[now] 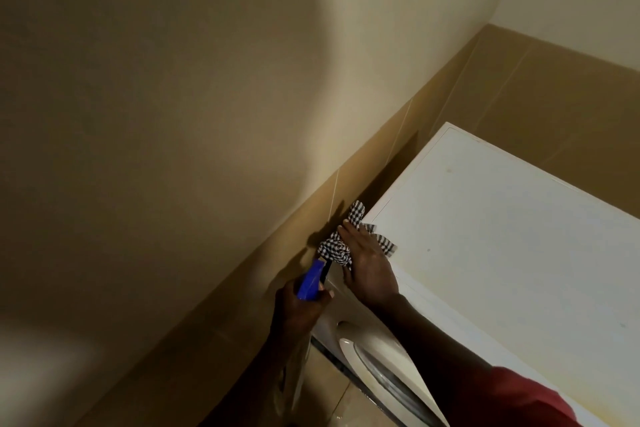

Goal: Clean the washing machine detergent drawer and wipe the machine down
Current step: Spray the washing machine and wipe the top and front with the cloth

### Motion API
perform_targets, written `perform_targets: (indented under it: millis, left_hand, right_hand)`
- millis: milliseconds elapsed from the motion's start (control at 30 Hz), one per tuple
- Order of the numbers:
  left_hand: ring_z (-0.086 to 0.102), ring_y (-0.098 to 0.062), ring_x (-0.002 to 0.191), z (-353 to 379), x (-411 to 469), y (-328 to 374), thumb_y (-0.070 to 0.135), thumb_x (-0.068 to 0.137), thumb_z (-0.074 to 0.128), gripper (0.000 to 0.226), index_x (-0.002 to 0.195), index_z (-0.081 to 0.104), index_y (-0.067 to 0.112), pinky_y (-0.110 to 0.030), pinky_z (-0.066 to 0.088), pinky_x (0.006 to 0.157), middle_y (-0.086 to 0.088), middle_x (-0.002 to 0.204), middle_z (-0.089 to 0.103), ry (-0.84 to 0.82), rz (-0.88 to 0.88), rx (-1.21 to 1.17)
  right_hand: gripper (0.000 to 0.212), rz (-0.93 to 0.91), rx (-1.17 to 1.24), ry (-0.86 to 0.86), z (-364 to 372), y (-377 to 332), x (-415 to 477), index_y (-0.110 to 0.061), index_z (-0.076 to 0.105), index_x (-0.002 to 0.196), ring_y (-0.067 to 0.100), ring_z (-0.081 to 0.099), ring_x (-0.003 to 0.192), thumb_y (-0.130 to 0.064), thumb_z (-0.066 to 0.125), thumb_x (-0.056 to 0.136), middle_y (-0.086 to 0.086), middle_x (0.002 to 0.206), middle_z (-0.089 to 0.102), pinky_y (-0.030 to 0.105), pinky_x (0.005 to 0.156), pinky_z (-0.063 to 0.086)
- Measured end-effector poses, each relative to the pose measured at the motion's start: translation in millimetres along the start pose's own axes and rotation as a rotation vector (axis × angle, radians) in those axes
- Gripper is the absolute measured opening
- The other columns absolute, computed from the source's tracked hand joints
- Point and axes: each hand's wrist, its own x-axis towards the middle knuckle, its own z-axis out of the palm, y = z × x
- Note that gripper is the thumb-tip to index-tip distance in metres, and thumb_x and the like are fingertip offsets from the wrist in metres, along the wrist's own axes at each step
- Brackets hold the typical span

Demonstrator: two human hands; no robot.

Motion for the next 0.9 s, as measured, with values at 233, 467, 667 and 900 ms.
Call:
perform_targets:
  millis: [233,467,667,900]
  left_hand:
    - [0.050,-0.009,0.082,-6,2,13,0.013,0.078,0.079,0.048,0.121,0.058,0.010,-0.029,0.045,0.081,0.011,0.084,0.047,0.004,-0.022,-0.040]
    - [0.051,-0.007,0.085,-10,0,14,0.016,0.079,0.079,0.044,0.117,0.059,0.014,-0.026,0.045,0.081,0.010,0.094,0.054,-0.013,0.003,-0.020]
    - [0.059,-0.010,0.084,-8,-7,-2,0.013,0.077,0.080,0.036,0.106,0.060,0.013,-0.030,0.050,0.085,0.004,0.095,0.063,-0.027,-0.004,0.015]
    - [0.057,-0.008,0.085,9,-18,-6,0.014,0.077,0.080,0.052,0.124,0.059,0.008,-0.018,0.043,0.072,0.001,0.109,0.061,-0.039,0.031,0.085]
  right_hand:
    - [0.060,0.029,-0.058,0.035,-4,11,-46,-0.018,0.043,0.145,0.021,0.034,0.143,-0.031,0.050,0.087,0.001,0.152,0.041,0.048,0.115,0.033]
    - [0.057,0.001,-0.079,0.078,-7,4,-26,-0.014,0.052,0.139,0.027,0.044,0.136,-0.030,0.046,0.084,0.006,0.143,0.052,0.050,0.109,0.039]
    - [0.055,-0.016,-0.091,0.050,-6,-10,-9,-0.014,0.052,0.137,0.028,0.040,0.138,-0.016,0.058,0.083,0.006,0.142,0.052,0.047,0.114,0.034]
    - [0.067,0.041,-0.084,0.096,-19,18,-76,-0.018,0.051,0.139,0.024,0.042,0.138,-0.007,0.070,0.075,0.001,0.144,0.051,0.046,0.112,0.038]
